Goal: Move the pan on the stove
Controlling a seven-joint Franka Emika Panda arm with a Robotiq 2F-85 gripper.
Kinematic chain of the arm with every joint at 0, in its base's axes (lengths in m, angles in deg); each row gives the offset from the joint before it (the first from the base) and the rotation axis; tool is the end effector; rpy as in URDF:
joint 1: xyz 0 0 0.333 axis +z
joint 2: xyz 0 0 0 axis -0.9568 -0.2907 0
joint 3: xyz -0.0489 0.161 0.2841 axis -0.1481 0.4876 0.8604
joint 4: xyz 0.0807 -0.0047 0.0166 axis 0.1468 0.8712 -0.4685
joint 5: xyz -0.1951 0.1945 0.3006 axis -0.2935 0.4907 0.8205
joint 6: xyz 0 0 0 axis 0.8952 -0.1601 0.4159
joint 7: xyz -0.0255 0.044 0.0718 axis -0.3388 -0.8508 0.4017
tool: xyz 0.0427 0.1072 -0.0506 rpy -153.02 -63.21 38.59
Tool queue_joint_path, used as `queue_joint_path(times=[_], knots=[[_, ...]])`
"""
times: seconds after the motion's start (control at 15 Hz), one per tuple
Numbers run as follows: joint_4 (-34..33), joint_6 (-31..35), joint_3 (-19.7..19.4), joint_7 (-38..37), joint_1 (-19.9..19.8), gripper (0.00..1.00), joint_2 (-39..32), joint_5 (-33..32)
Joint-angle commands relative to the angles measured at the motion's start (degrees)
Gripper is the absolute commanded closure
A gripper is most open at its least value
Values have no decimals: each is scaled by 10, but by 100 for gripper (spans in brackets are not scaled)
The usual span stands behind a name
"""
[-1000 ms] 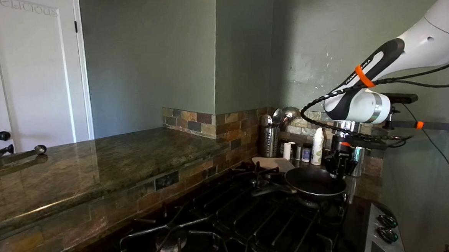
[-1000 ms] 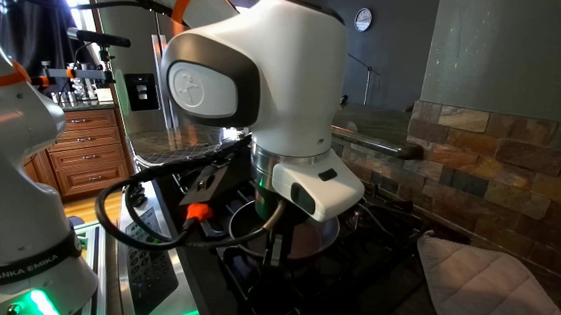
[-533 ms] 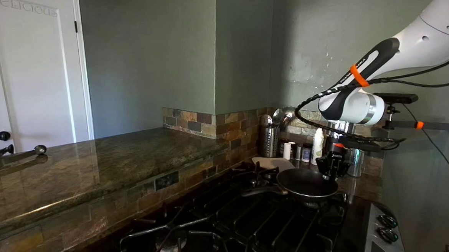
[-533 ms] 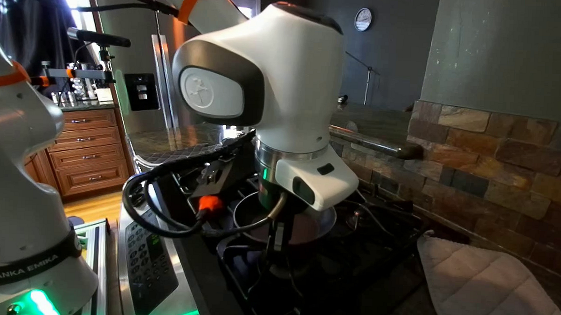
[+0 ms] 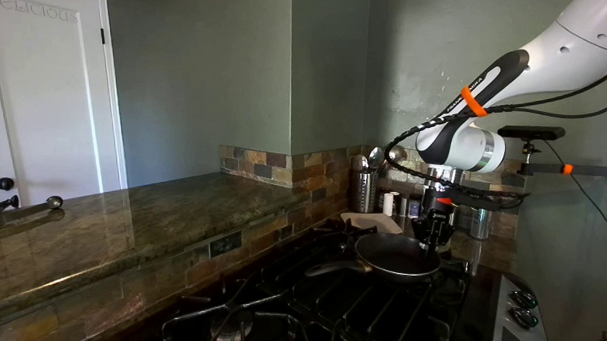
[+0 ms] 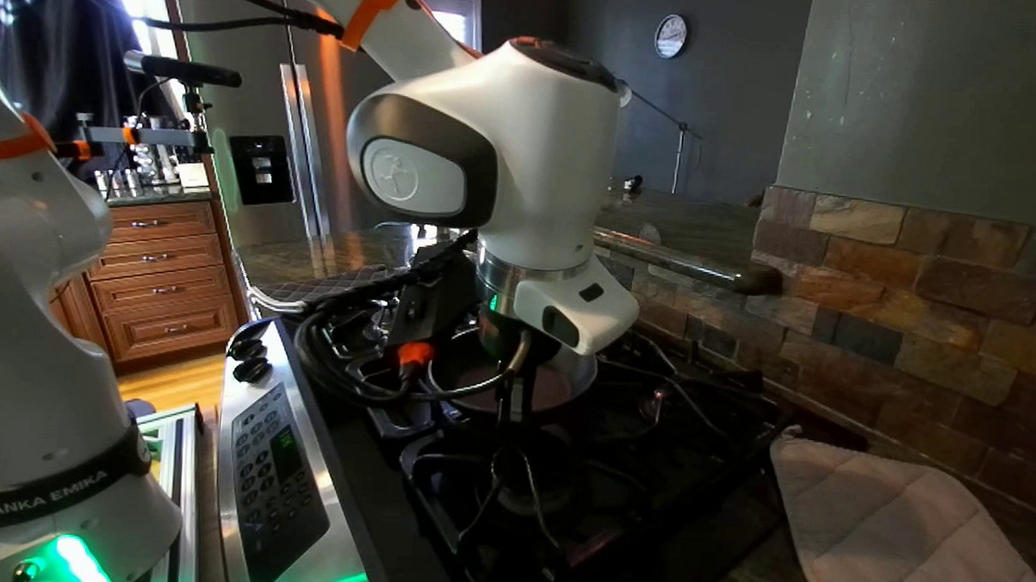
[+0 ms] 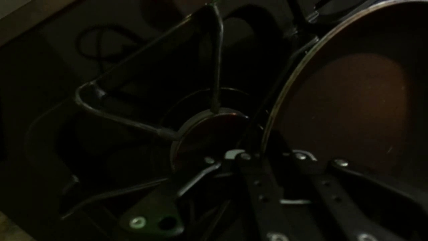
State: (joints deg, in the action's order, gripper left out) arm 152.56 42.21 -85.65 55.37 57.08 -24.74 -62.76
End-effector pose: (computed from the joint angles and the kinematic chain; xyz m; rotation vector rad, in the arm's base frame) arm 0.3764 -0.2480 0.2920 -2.7870 0.7530 0.0202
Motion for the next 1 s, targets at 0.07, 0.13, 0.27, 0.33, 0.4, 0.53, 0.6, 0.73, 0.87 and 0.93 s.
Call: queue_joint_path(times=[0.07, 0.13, 0.27, 0.33, 0.4, 0.53, 0.6, 0.73, 0.87, 0.93], knots=[[21, -1, 6, 38, 11, 96, 11, 20], [24, -1, 7, 43, 12, 96, 13, 20], [34, 3, 13, 42, 15, 96, 26, 17], [40, 4, 15, 43, 17, 96, 34, 17], [45, 3, 18, 40, 20, 96, 41, 14], [56, 4, 24, 38, 26, 96, 55, 9], [62, 6, 27, 34, 28, 96, 61, 4], [77, 7, 34, 34, 35, 96, 78, 2], [87, 7, 38, 34, 42, 96, 90, 2], [92, 6, 41, 34, 46, 96, 96, 2]])
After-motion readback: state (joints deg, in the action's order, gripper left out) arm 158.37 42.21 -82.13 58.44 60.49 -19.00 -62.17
